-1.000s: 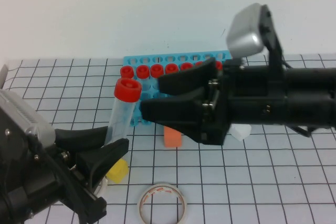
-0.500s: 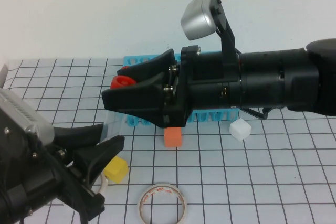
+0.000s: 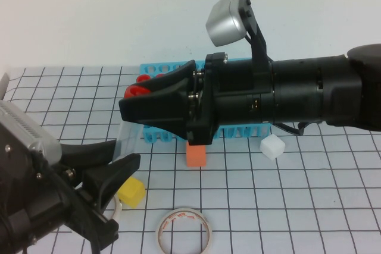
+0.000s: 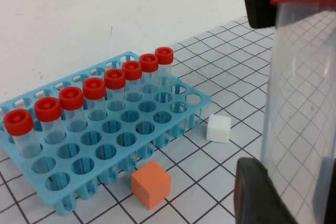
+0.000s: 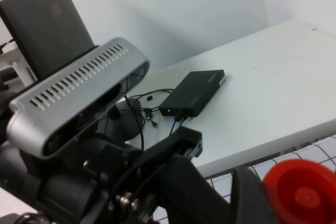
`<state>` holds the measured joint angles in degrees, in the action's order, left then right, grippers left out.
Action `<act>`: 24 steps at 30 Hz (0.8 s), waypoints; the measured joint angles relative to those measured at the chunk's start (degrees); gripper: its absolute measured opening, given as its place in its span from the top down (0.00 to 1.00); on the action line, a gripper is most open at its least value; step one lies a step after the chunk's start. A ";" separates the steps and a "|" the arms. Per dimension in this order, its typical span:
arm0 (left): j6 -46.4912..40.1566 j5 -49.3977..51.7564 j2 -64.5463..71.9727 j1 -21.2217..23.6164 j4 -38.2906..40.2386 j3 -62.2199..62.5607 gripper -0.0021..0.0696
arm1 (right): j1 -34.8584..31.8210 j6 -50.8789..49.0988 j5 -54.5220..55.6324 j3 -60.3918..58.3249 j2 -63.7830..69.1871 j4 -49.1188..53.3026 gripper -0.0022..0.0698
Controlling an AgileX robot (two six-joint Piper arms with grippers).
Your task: Place the test tubes
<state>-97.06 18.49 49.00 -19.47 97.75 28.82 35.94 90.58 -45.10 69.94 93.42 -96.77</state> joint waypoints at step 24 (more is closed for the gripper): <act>-3.33 -11.86 -16.36 0.00 0.48 -2.74 0.32 | -0.10 2.36 1.56 0.32 0.00 -0.04 0.57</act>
<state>-100.39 6.63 32.65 -19.47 98.23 26.09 35.84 92.94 -43.54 70.26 93.42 -96.81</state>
